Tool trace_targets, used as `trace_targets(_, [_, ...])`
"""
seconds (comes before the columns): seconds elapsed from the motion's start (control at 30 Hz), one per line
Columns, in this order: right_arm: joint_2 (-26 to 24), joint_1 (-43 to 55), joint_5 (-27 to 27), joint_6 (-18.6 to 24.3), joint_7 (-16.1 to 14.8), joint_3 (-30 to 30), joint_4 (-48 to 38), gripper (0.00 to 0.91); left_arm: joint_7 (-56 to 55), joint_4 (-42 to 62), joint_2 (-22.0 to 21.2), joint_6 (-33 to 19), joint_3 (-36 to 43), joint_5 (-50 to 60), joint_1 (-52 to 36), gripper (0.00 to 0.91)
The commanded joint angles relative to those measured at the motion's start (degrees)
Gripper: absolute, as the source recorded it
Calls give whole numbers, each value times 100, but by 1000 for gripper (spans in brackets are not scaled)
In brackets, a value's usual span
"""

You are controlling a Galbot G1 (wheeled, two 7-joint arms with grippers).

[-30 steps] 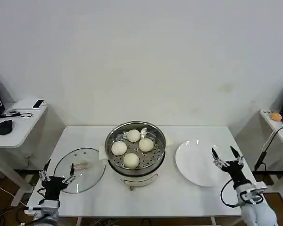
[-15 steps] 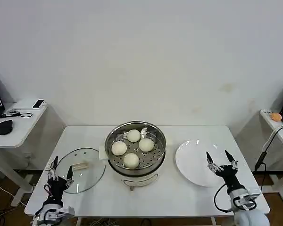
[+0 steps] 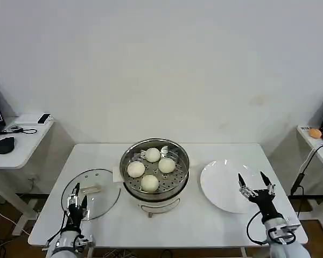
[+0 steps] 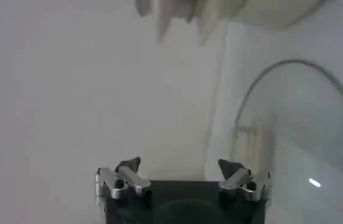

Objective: Take steamed baozi put them in steamer then cover it.

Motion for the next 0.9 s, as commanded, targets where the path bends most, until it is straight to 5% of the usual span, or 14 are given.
trace_targets(0.03, [69,-14,-34,12,12,52,-4,907,131,411,43,163,153,462,-439,907])
trace_targets(0.9, [248,-104,-207,41,-28,162,-94,907,288,1150,75,299,337,307,-1233,907])
